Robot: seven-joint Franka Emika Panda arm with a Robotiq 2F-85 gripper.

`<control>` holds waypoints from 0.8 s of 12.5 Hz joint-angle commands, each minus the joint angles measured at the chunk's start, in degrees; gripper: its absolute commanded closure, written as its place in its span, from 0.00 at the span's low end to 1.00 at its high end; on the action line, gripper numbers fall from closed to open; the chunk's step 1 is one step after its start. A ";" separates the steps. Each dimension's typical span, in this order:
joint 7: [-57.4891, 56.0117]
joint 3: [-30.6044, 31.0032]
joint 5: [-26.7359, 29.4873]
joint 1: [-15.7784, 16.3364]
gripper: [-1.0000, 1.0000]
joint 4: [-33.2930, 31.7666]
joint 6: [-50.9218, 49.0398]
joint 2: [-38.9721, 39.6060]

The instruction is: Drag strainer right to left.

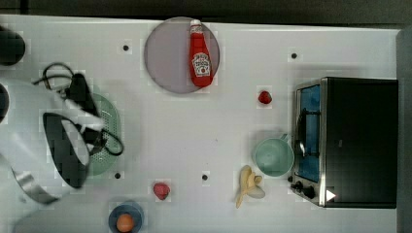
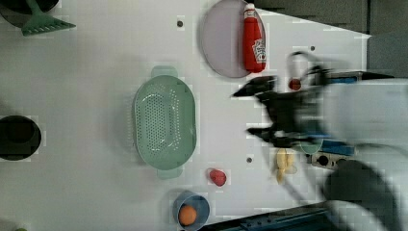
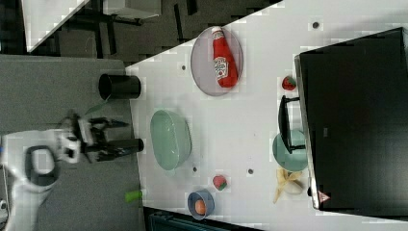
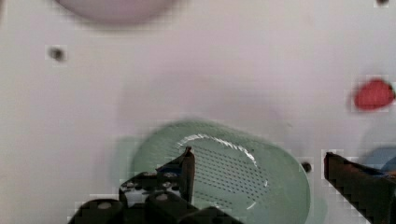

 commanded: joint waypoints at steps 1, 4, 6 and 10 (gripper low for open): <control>-15.09 -6.09 -0.14 -4.55 0.00 -0.29 -7.44 -5.93; -28.06 -14.47 -0.36 -6.11 0.00 -0.16 -11.39 -11.75; -32.05 -19.59 -1.18 -6.73 0.00 -0.17 -13.69 -14.60; -43.95 -24.85 -4.75 -6.81 0.00 -0.17 -16.30 -17.67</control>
